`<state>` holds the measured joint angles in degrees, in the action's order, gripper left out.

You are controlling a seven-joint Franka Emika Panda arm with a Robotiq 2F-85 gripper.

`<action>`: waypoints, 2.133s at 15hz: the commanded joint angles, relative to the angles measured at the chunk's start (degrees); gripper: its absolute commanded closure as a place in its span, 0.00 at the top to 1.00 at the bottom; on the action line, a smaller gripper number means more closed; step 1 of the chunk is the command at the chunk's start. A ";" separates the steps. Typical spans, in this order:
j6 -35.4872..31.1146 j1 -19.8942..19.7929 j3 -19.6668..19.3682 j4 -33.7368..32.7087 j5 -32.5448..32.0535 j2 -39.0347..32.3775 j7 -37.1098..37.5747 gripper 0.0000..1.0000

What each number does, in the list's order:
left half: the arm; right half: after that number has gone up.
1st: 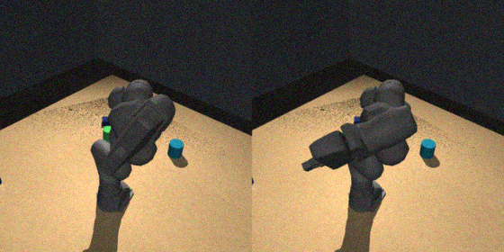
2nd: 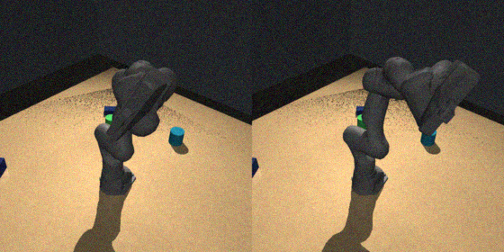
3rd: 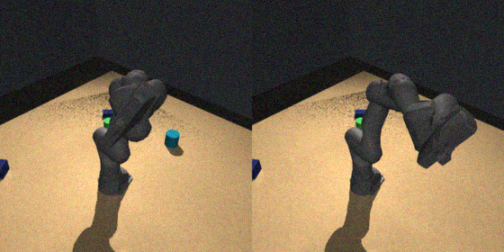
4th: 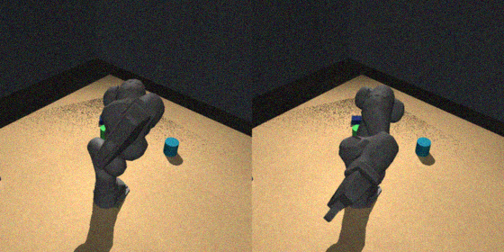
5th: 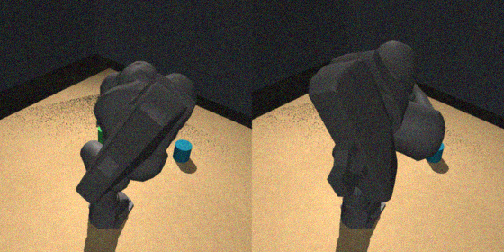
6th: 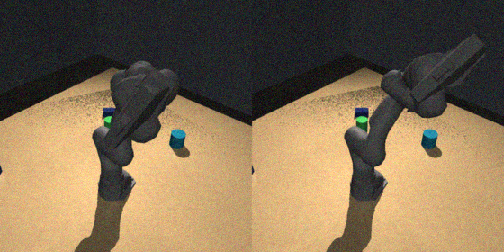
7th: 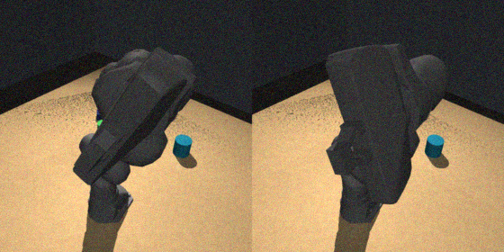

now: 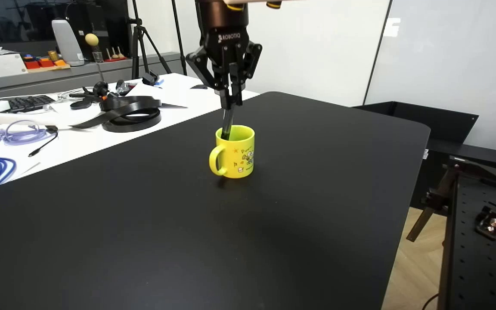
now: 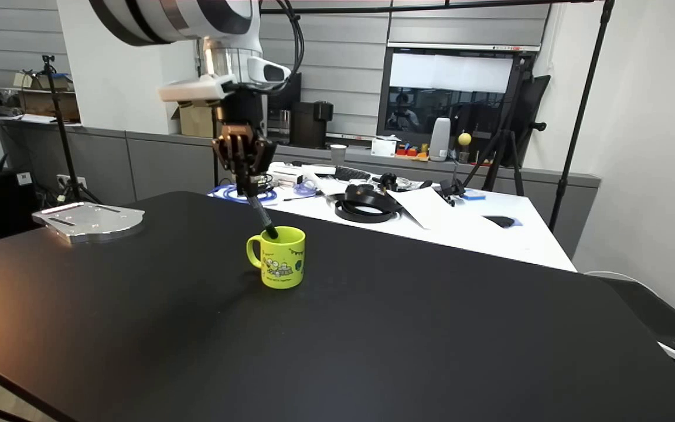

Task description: Put the marker inside the mug cup,take it out and put it back

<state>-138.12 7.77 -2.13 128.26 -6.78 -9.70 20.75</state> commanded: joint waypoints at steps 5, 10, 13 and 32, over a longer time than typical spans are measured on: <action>2.46 -0.04 3.51 -0.35 -4.59 3.15 -1.20 0.06; -2.57 0.18 5.03 -0.06 -7.30 0.71 -3.59 0.06; -5.65 0.44 5.57 -0.28 -6.92 -1.29 -6.41 0.06; -14.11 1.81 4.78 2.22 -6.88 -9.14 -13.00 0.06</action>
<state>-148.54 8.43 4.36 129.45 -11.51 -18.70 6.04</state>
